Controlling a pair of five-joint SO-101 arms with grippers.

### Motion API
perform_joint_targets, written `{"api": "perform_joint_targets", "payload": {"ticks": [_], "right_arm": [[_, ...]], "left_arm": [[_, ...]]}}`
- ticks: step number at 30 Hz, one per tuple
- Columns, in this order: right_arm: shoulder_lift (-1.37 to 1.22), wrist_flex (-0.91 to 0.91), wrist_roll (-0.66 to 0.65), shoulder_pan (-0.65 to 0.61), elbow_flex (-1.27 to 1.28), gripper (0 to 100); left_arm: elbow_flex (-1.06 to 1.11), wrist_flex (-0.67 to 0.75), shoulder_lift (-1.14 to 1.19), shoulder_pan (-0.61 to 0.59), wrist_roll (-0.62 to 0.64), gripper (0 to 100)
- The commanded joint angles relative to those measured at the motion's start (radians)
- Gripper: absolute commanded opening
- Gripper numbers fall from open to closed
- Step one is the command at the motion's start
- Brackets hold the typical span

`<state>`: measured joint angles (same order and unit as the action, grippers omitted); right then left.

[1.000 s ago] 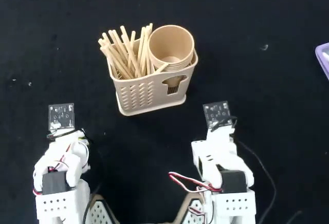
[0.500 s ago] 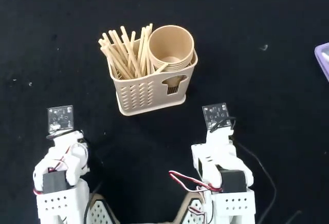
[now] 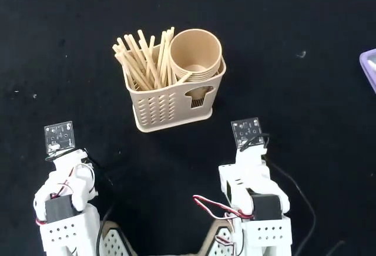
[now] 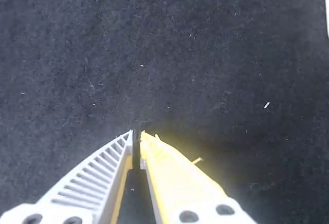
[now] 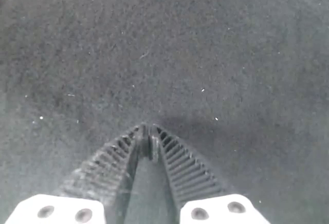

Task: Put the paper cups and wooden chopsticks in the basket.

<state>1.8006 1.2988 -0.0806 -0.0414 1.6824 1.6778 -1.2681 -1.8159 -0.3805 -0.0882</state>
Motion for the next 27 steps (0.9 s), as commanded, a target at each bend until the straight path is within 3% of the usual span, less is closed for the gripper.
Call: {"api": "perform_joint_targets", "payload": {"ticks": [1,3,6,9,15,27], "right_arm": [[0.093,0.008,0.003,0.015,0.002,1.2],[0.093,0.008,0.003,0.080,0.002,1.2],[0.094,0.008,0.002,0.192,0.002,1.2],[0.094,0.008,0.002,0.206,0.002,1.2],[0.094,0.008,0.002,0.161,0.002,1.2],[0.093,0.008,0.002,0.130,0.002,1.2]], "left_arm": [[0.024,-0.006,-0.012,-0.005,0.005,3],[0.024,-0.006,-0.012,0.024,0.005,3],[0.024,-0.006,-0.012,0.183,0.006,3],[0.024,-0.006,-0.012,0.272,0.006,3],[0.024,-0.008,-0.012,0.194,0.008,3],[0.024,-0.006,-0.011,0.189,0.009,3]]}}
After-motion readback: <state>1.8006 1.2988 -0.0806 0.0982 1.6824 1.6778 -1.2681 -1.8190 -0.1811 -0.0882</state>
